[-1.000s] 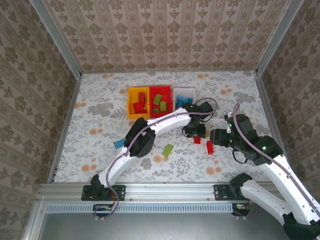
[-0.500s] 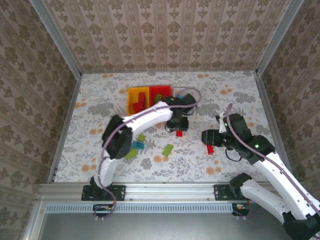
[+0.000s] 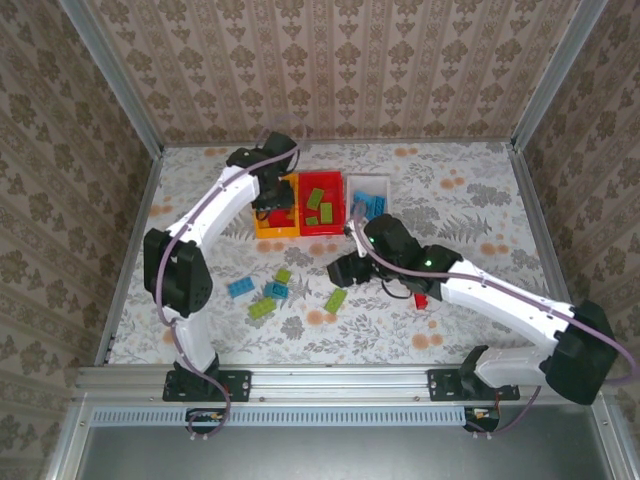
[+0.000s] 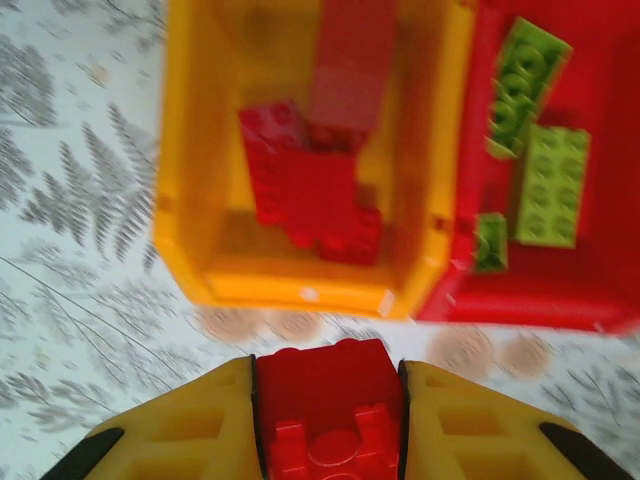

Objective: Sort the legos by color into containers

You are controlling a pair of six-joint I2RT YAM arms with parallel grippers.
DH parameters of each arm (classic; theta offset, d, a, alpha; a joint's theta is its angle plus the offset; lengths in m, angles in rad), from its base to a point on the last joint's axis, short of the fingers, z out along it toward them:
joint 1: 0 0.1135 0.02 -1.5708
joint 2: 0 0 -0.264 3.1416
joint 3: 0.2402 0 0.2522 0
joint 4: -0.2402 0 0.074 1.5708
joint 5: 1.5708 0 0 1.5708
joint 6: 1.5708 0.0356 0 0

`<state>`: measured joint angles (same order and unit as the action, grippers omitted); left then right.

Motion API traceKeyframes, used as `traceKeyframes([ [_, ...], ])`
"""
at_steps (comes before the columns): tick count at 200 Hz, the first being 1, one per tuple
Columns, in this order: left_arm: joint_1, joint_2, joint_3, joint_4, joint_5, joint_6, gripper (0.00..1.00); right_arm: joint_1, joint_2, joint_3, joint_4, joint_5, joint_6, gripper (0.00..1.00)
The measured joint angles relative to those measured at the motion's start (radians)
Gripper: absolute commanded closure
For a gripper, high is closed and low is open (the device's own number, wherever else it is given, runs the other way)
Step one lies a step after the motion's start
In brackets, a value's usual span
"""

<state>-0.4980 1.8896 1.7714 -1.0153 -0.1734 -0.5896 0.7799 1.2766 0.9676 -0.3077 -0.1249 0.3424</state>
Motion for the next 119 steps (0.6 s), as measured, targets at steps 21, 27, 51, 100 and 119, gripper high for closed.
traceKeyframes([
  [21, 0.045, 0.076, 0.077, 0.003, -0.021, 0.046, 0.69, 0.000, 0.075, 0.062, 0.048, 0.002, 0.000, 0.25],
  [27, 0.055, 0.100, 0.101, 0.005, -0.023, 0.058, 0.69, 0.000, 0.093, 0.072, 0.062, 0.003, 0.001, 0.24],
  [51, 0.087, 0.189, 0.181, 0.016, -0.030, 0.090, 0.69, 0.000, 0.172, 0.114, 0.116, 0.009, 0.006, 0.22],
  [100, 0.127, 0.309, 0.290, 0.020, -0.033, 0.120, 0.68, 0.000, 0.307, 0.169, 0.272, 0.026, -0.001, 0.18],
  [119, 0.133, 0.326, 0.296, 0.020, -0.032, 0.129, 0.68, 0.000, 0.370, 0.229, 0.309, 0.048, -0.021, 0.18],
])
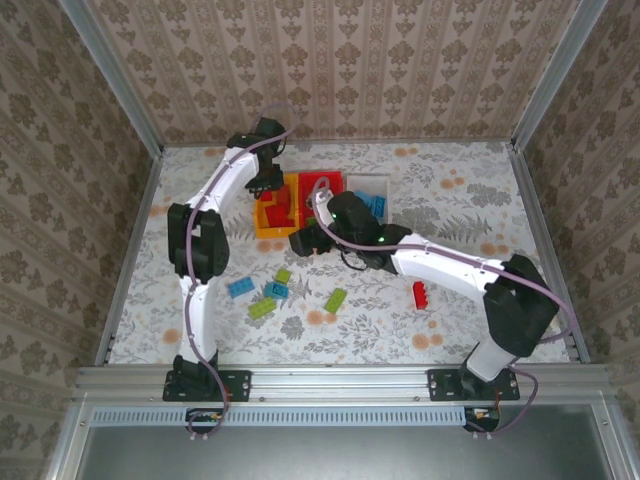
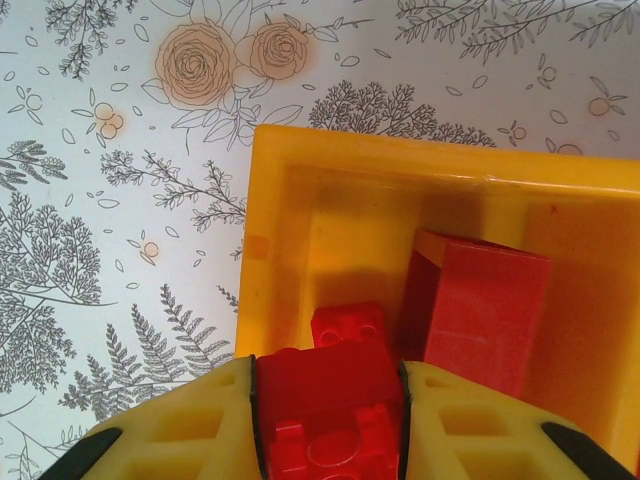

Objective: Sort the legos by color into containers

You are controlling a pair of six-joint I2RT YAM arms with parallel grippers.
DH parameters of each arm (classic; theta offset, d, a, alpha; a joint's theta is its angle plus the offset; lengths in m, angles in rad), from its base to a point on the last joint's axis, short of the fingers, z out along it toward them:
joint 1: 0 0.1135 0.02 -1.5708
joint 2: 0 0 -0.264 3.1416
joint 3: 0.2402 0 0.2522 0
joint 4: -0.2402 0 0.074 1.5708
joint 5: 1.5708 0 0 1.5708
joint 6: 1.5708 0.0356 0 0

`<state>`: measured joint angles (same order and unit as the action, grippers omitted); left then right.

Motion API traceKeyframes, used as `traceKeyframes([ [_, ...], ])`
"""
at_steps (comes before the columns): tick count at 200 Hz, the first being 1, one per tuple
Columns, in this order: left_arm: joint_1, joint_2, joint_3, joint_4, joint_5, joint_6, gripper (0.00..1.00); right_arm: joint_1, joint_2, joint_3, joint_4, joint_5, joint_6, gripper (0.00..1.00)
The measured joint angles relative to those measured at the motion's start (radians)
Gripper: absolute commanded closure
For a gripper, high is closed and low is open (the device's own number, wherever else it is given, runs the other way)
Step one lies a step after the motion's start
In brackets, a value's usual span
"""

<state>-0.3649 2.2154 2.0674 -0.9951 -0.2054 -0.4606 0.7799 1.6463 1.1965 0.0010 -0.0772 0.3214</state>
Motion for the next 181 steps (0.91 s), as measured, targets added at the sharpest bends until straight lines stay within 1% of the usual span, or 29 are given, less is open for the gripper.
traceKeyframes([
  [17, 0.000, 0.010, 0.002, 0.000, 0.004, 0.006, 0.67, 0.000, 0.057, 0.071, 0.012, 0.024, -0.019, 0.18],
  [40, 0.000, 0.025, 0.002, 0.000, 0.011, 0.012, 0.63, 0.000, 0.106, 0.137, 0.020, 0.045, -0.037, 0.18],
  [82, 0.000, 0.034, 0.003, 0.000, 0.026, 0.017, 0.45, 0.000, 0.118, 0.158, 0.019, 0.047, -0.039, 0.18],
  [90, 0.000, 0.034, 0.005, 0.000, 0.027, 0.017, 0.43, 0.000, 0.118, 0.158, 0.018, 0.047, -0.039, 0.18],
  [143, -0.008, 0.008, 0.000, 0.000, 0.033, 0.010, 0.42, 0.002, 0.095, 0.129, 0.015, 0.048, -0.066, 0.19],
  [167, -0.024, -0.094, -0.064, 0.014, 0.033, -0.018, 0.43, 0.009, 0.045, 0.069, 0.009, 0.053, -0.085, 0.19],
  [181, -0.034, -0.203, -0.152, 0.036, 0.032, -0.044, 0.43, 0.018, 0.014, 0.031, 0.008, 0.062, -0.090, 0.19],
])
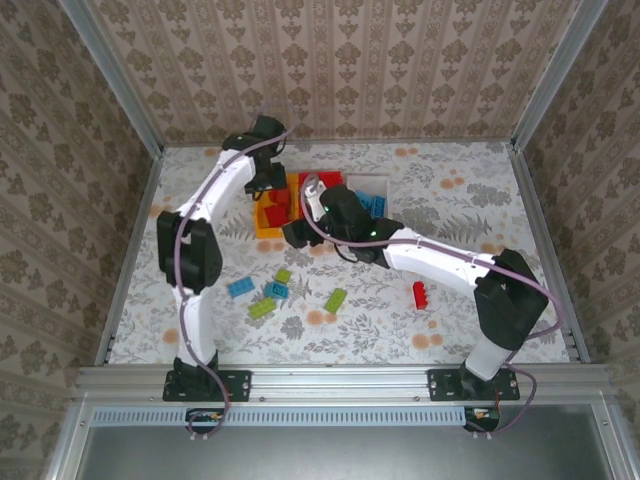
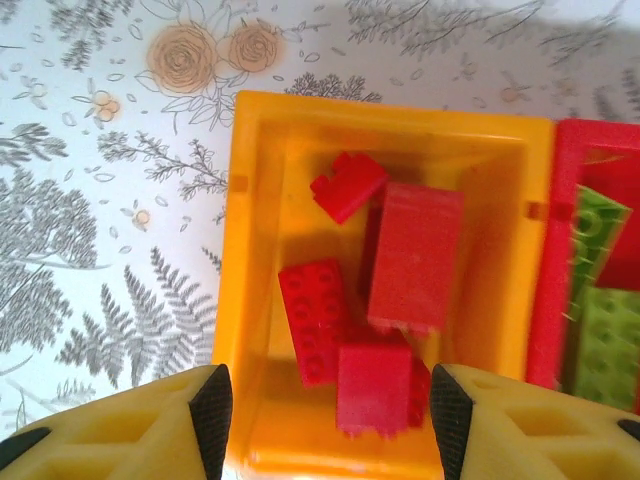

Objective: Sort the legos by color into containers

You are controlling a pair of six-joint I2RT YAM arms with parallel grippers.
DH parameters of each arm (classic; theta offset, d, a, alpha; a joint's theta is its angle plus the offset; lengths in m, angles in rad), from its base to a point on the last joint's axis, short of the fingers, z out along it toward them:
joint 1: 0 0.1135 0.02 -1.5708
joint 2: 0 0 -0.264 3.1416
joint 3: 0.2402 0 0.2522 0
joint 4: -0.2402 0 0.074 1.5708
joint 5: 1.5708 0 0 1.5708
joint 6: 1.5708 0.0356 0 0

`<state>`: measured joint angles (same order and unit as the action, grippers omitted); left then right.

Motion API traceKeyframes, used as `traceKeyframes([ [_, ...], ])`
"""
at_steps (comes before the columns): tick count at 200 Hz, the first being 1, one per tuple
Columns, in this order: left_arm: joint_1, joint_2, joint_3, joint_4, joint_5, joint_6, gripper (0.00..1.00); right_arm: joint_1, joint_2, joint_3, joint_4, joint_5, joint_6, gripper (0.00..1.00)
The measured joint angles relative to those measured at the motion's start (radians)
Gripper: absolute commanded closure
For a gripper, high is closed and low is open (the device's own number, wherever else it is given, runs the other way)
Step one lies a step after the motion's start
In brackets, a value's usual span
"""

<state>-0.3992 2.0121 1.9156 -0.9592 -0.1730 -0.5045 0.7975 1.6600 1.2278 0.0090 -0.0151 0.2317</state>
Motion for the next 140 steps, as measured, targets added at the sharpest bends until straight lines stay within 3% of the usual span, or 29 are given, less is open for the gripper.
traceKeyframes([
  [40, -0.005, -0.301, -0.261, 0.019, 0.000, -0.063, 0.43, 0.034, -0.102, -0.127, -0.016, 0.026, -0.002, 0.19],
  [96, -0.005, -0.586, -0.601, -0.010, 0.023, -0.167, 0.45, 0.058, -0.202, -0.237, -0.039, 0.033, -0.047, 0.21],
  [140, -0.023, -0.815, -0.814, -0.062, 0.055, -0.290, 0.46, 0.135, -0.163, -0.267, -0.051, -0.097, -0.164, 0.25],
])
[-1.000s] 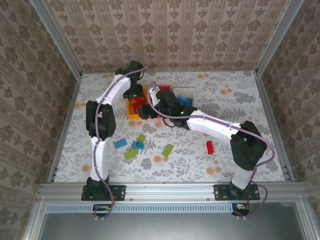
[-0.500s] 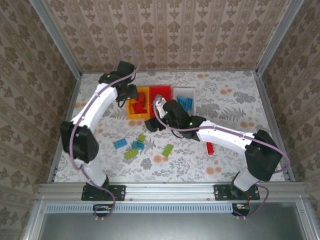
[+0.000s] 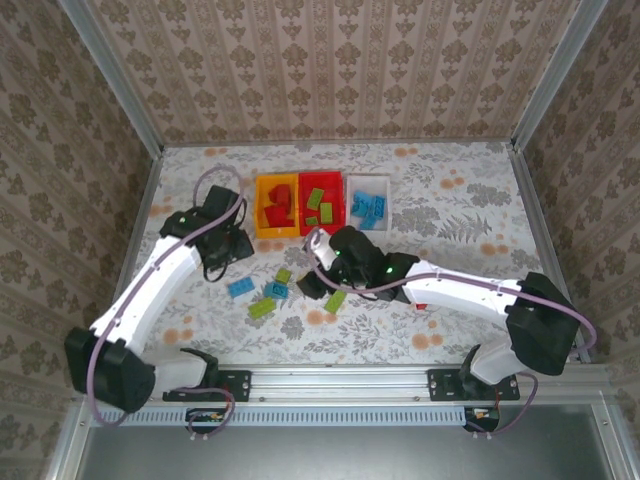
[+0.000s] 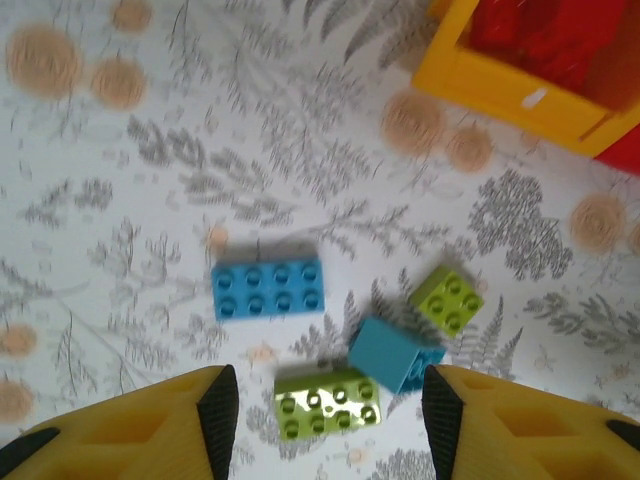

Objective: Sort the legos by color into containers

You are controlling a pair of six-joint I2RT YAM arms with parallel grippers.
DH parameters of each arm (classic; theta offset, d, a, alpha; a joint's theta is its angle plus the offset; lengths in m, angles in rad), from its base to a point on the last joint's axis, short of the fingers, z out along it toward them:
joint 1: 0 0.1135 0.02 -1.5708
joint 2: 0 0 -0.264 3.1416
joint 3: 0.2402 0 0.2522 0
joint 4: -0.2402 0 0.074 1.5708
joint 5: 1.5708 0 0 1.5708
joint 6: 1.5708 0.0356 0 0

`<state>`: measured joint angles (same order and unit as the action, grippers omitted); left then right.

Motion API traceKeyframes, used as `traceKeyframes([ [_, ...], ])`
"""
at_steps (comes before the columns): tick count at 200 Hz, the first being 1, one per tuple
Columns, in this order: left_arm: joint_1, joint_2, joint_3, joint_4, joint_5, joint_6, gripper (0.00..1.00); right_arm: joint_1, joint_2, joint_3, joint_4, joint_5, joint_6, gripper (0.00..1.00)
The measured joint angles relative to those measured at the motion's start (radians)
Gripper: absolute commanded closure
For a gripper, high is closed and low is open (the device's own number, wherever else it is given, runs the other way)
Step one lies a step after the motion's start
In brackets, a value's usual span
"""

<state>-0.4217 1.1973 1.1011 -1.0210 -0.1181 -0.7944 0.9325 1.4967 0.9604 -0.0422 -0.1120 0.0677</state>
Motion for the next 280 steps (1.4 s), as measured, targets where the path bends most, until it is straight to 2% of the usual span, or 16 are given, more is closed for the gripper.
traceKeyframes([
  [30, -0.019, -0.106, -0.114, -0.021, 0.026, -0.076, 0.47, 0.066, 0.118, -0.008, 0.032, -0.036, -0.072, 0.24],
  [56, -0.023, -0.140, -0.171, -0.032, 0.040, -0.120, 0.47, 0.080, 0.215, -0.019, 0.085, -0.031, -0.105, 0.24],
  [108, -0.023, -0.164, -0.176, -0.036, 0.043, -0.146, 0.47, 0.079, 0.385, 0.016, 0.154, 0.005, -0.161, 0.24],
  [181, -0.023, -0.204, -0.165, -0.085, 0.040, -0.148, 0.47, 0.062, 0.504, 0.148, 0.196, 0.043, -0.205, 0.27],
  [232, -0.023, -0.206, -0.158, -0.099, 0.039, -0.148, 0.47, 0.060, 0.575, 0.254, 0.175, 0.006, -0.230, 0.37],
  [280, -0.023, -0.206, -0.158, -0.099, 0.039, -0.148, 0.47, 0.060, 0.603, 0.296, 0.165, -0.009, -0.241, 0.68],
])
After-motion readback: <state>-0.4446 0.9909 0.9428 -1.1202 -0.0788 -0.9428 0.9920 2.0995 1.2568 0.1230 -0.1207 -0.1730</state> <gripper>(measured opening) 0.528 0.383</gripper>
